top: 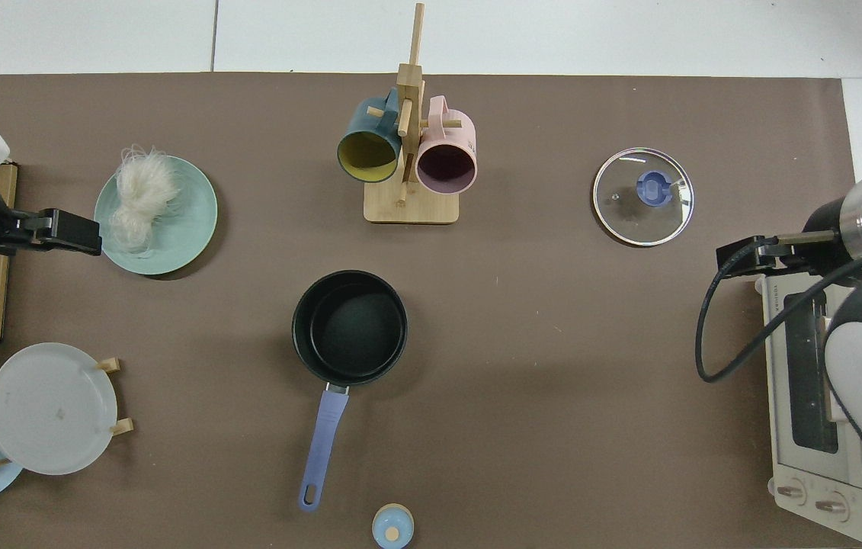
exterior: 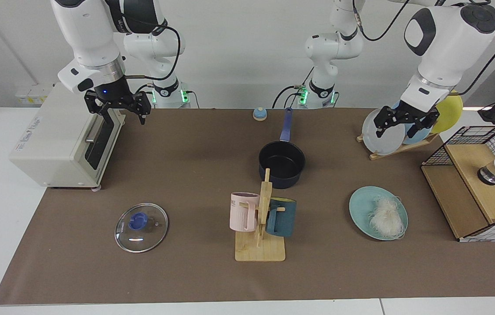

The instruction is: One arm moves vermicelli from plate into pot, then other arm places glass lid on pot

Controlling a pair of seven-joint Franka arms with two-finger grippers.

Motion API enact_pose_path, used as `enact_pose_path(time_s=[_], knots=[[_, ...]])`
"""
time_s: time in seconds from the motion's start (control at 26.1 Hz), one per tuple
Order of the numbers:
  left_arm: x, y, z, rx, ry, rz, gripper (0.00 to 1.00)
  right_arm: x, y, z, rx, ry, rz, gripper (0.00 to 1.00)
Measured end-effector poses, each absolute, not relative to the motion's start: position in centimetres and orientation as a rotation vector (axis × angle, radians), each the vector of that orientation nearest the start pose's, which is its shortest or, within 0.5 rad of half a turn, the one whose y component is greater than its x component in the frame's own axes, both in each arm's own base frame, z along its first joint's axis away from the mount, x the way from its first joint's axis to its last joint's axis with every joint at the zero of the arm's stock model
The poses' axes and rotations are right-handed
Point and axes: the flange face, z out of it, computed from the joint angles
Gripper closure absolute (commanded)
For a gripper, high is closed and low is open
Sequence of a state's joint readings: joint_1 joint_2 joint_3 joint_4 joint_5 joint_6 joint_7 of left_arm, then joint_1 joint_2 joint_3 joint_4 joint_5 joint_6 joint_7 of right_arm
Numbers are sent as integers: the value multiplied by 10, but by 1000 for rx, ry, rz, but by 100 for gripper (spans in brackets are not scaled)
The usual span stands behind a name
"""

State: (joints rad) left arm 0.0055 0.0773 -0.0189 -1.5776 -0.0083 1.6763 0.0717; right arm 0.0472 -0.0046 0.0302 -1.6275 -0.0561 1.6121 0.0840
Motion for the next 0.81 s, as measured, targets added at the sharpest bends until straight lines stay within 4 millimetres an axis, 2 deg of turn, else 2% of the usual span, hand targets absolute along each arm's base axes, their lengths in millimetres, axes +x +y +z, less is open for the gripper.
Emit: enact_pose_path(time_s=[0.23,0.46,0.65,0.81], knots=[[609,-1,561,-3140,206,-80,0,555,36,604,-3198,-23,3,0],[645,2,516,-3126,251,-183,0,568,31,599,-3195,-11,-41,0],[661,5,486,-3122,271,-195,0,596,31,583,-3195,-10,-31,0],[671,12,460,-3120,259,-205,0,631,33,566,-3192,-10,-41,0]])
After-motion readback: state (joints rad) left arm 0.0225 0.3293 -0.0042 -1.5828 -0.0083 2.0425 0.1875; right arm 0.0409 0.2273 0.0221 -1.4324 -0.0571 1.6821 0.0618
